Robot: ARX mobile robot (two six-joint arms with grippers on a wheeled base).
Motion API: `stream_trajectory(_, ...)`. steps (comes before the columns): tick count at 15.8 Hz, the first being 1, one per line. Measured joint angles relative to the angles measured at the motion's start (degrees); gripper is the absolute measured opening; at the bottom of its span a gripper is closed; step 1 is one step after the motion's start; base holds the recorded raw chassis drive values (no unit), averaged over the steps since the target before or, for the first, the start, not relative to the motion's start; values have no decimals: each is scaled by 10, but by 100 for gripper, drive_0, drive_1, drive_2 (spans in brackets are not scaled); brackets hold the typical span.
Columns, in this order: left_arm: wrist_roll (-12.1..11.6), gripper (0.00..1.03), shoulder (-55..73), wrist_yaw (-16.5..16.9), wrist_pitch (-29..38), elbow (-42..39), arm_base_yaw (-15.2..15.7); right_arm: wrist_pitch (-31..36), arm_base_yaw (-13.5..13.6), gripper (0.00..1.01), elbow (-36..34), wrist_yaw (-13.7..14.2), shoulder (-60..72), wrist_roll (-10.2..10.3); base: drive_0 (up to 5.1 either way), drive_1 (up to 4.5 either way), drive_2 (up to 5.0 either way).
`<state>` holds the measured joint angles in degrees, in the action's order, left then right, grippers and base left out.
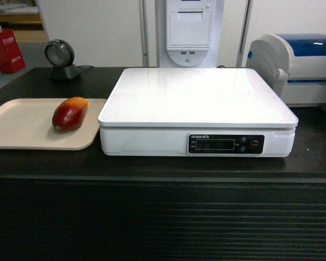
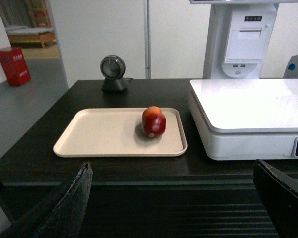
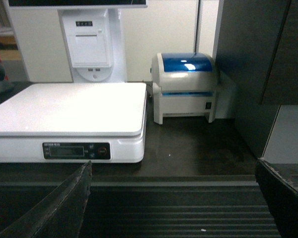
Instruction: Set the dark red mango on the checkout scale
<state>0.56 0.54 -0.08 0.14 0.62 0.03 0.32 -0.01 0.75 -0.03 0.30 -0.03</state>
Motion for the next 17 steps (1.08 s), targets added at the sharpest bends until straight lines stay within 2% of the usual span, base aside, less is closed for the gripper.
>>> stream_trajectory(17, 0, 98, 0, 0, -3, 0, 0, -5, 0, 98, 0, 0, 0, 0, 0, 0, 0)
